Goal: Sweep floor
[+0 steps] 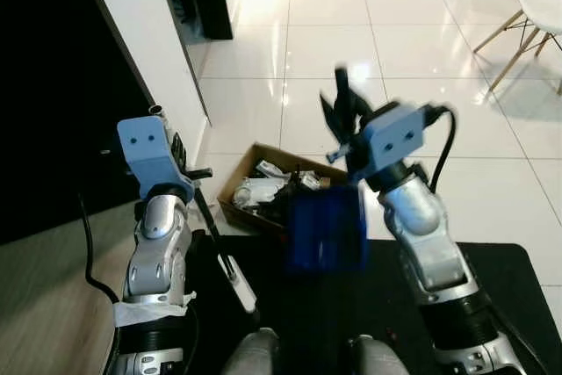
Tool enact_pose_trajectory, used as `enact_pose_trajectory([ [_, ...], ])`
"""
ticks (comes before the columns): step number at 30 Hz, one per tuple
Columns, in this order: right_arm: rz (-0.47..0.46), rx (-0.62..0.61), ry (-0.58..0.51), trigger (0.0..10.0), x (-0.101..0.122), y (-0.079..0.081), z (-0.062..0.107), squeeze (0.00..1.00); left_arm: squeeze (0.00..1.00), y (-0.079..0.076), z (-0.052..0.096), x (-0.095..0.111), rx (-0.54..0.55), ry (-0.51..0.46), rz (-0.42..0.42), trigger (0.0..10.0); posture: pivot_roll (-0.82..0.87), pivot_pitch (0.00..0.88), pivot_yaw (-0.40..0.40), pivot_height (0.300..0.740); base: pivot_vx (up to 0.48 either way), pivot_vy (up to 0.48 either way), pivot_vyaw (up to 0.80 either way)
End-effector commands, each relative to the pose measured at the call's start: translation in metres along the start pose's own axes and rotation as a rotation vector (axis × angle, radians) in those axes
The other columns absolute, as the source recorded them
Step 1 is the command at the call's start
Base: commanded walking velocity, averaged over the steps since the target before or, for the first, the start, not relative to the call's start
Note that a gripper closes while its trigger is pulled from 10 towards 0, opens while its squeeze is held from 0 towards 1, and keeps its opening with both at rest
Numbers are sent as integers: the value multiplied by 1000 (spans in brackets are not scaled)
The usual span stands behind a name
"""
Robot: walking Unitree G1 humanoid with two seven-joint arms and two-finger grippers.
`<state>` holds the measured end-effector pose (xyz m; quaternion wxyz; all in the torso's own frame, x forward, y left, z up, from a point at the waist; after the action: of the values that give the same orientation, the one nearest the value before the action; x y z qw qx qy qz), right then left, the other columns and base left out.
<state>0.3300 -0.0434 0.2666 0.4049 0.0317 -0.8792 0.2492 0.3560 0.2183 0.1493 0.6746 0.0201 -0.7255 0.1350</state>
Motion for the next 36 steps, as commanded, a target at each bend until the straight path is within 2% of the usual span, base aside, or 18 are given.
enact_pose_trajectory([
  [1, -84, 15, -31, 10000, 10, 5, -3, 0, 0, 5, -3, 10, 13, -40, -27, 10000, 19, 40, 30, 740, 0, 0, 0],
  [2, -84, 15, -31, 10000, 10, 5, -3, 0, 0, 5, -3, 10, 13, -40, -27, 10000, 19, 40, 30, 740, 0, 0, 0],
  [3, -162, 14, 13, 10000, 3, 9, 5, 0, 0, 6, -3, 9, 22, -43, -28, 10000, 22, 42, 25, 740, 0, 0, 0],
  [4, -170, 13, 29, 10000, 2, 9, 11, 0, 0, 7, -3, 8, 25, -43, -28, 10000, 20, 45, 23, 740, 0, 0, 0],
  [11, -169, 10, 89, 10000, -2, 5, 31, 0, 0, 7, -2, 5, 27, -37, -27, 10000, -6, 54, 32, 740, 0, 0, 0],
  [12, -163, -18, 133, 10000, -7, -2, 40, 0, 0, 2, -3, 4, 9, -31, -44, 10000, -15, 55, 38, 740, 0, 0, 0],
  [18, -134, -62, 152, 10000, -10, -17, 39, 0, 0, -2, -6, 1, 2, -23, -48, 10000, -27, 55, 47, 740, 0, 0, 0],
  [21, -141, -69, 156, 10000, -11, -18, 35, 0, 0, -5, -7, 2, -5, -27, -55, 10000, -23, 53, 48, 740, 0, 0, 0],
  [27, -200, -78, 213, 10000, -21, -14, 37, 0, 0, -8, -8, 4, -11, -40, -71, 10000, -15, 54, 42, 740, 0, 0, 0],
  [29, -224, -80, 264, 10000, -32, -9, 45, 0, 0, -7, -7, 3, -9, -41, -76, 10000, -15, 57, 39, 740, 0, 0, 0],
  [32, -223, -76, 305, 10000, -41, -7, 53, 0, 0, -8, -6, 0, -14, -36, -83, 10000, -18, 59, 40, 740, 0, 0, 0],
  [36, -211, -76, 314, 10000, -44, -7, 55, 0, 0, -9, -4, -2, -19, -31, -87, 10000, -20, 60, 43, 740, 0, 0, 0],
])
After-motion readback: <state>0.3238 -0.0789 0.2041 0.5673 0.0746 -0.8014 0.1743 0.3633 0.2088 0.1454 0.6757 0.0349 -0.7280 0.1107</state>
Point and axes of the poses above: a point about 5 cm out from each wrist's last joint towards the gripper, its own z axis pointing back from the gripper into the wrist, its own x axis along the axis of the wrist's last joint, y = z × x, the point moved 6 cm from there along -z, pointing out of the wrist towards the gripper, and after that the axes turned 8 degrees about z, right-handed, at the moved point
